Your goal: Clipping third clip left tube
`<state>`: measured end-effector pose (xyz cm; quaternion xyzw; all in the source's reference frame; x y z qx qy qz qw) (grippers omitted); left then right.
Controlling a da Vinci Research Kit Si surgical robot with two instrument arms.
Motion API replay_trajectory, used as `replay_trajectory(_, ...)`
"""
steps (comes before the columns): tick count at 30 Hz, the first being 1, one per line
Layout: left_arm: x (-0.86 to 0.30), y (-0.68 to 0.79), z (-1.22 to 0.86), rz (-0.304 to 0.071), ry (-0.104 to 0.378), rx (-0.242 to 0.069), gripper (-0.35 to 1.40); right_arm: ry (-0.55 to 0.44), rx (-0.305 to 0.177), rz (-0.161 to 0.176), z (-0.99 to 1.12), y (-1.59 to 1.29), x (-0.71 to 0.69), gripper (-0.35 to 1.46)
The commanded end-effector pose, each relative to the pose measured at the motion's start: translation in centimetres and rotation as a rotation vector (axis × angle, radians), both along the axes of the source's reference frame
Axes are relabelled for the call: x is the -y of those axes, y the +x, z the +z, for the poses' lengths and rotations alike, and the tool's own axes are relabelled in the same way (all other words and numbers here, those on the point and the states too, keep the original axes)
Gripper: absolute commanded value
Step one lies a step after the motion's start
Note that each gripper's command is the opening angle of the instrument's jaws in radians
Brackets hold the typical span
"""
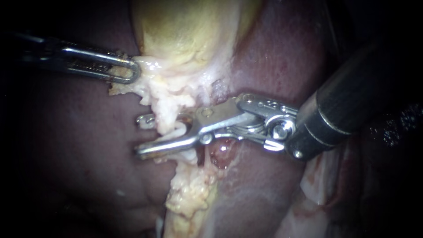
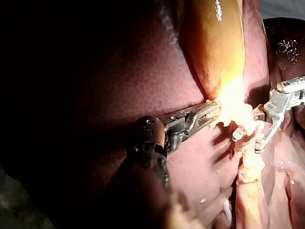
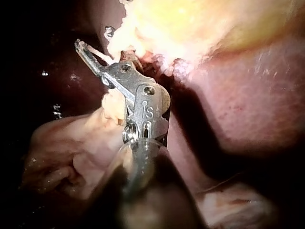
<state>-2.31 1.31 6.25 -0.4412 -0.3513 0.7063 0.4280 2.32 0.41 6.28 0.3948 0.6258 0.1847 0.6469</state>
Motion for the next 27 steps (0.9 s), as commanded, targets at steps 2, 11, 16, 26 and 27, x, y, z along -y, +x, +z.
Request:
replay_trajectory(2,0.0,0.0,0.0,0.0,0.0,0.0,-0.35,-0.002,-0.001,-0.001,0.0,-0.02,0.0,0.06)
replay_trajectory(11,0.0,0.0,0.0,0.0,0.0,0.0,-0.35,0.095,0.026,-0.009,-0.01,-0.07,0.01,-0.35)
replay_trajectory(16,0.0,0.0,0.0,0.0,0.0,0.0,-0.35,0.138,0.041,-0.008,0.0,-0.09,0.03,-0.35)
replay_trajectory(26,-0.01,0.0,0.01,0.0,0.0,0.0,-0.35,0.138,0.039,-0.006,0.02,-0.09,0.03,-0.35)
replay_trajectory(27,-0.01,0.0,0.01,0.0,0.0,0.0,-0.35,0.138,0.039,-0.006,0.03,-0.09,0.03,-0.35)
